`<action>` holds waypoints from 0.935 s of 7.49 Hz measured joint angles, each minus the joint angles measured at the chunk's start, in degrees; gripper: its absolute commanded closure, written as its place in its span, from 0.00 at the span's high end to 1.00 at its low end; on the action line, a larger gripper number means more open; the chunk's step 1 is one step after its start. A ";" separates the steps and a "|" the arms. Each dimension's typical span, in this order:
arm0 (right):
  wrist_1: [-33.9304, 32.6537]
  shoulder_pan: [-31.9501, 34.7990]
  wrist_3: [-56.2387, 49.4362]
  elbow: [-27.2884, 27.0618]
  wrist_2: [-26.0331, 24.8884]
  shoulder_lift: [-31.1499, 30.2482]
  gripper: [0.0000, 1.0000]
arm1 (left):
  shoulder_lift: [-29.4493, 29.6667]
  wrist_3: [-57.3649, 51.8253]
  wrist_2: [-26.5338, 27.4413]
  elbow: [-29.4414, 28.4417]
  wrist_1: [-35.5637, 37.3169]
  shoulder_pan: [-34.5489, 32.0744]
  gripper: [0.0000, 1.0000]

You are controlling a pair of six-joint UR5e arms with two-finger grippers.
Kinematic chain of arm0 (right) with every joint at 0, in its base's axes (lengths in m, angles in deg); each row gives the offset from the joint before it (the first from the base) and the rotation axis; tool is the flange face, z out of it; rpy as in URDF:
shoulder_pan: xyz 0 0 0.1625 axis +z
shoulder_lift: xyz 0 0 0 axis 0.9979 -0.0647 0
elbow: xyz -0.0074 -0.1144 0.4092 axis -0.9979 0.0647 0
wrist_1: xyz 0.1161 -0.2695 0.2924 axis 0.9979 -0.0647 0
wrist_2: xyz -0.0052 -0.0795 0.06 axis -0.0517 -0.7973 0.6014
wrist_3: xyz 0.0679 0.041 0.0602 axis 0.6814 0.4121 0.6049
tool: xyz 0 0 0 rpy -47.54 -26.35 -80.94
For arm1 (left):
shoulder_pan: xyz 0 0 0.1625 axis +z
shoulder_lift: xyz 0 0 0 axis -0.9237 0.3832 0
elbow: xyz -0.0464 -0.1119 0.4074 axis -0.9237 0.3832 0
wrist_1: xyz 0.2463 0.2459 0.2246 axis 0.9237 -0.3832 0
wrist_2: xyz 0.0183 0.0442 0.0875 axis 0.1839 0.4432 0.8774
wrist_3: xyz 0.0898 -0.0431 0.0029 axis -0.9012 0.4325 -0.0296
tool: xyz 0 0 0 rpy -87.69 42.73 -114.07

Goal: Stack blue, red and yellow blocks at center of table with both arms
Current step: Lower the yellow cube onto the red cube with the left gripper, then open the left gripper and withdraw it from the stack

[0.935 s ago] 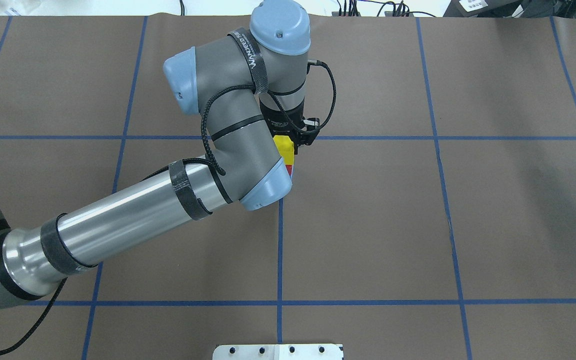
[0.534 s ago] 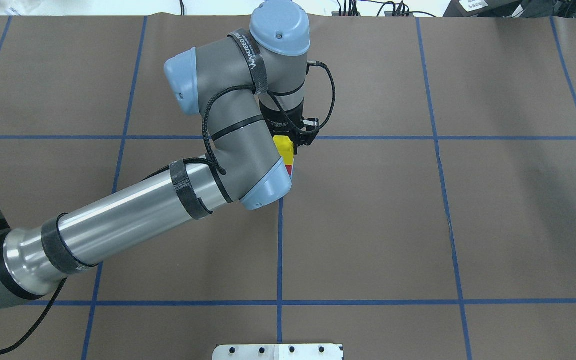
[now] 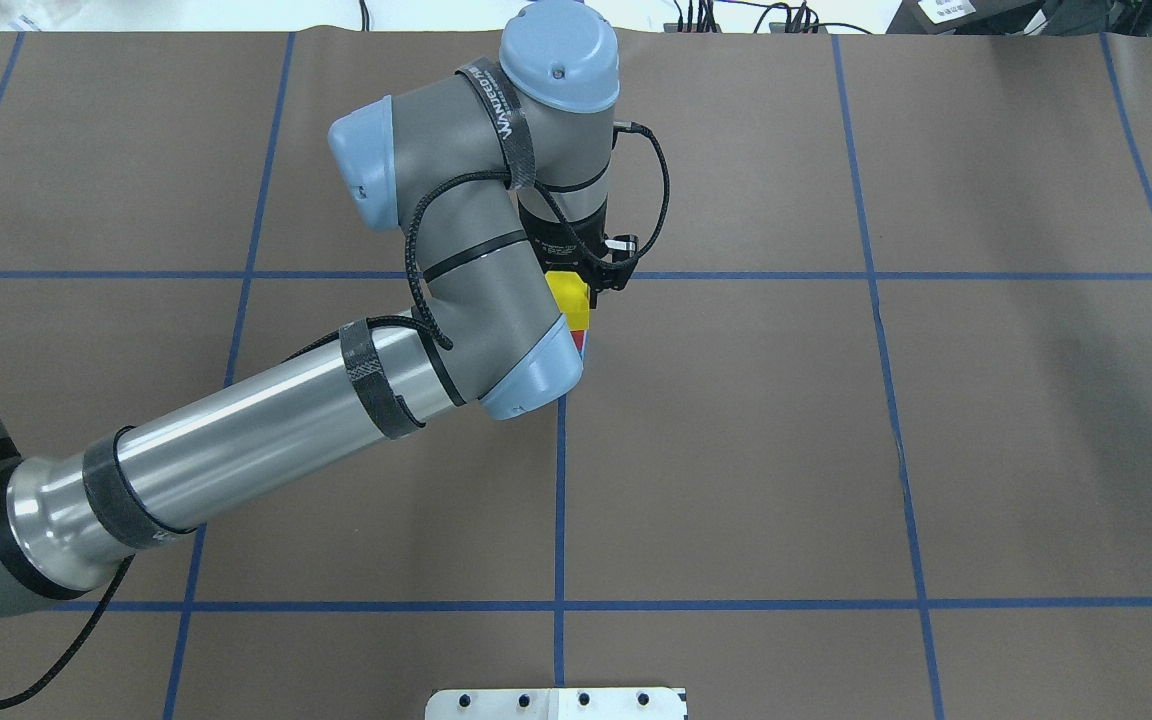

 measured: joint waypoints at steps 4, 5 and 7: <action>0.00 0.02 -0.03 -0.04 -0.01 0.02 0.99 | -0.06 0.10 0.59 1.69 0.15 -0.19 1.00; 0.00 0.05 -0.09 -0.07 -0.02 0.02 0.99 | -0.37 -0.01 0.59 5.17 2.66 -0.72 1.00; 0.02 0.08 0.23 -0.27 -0.40 0.24 0.99 | -7.71 -3.49 0.58 21.43 10.96 -3.63 1.00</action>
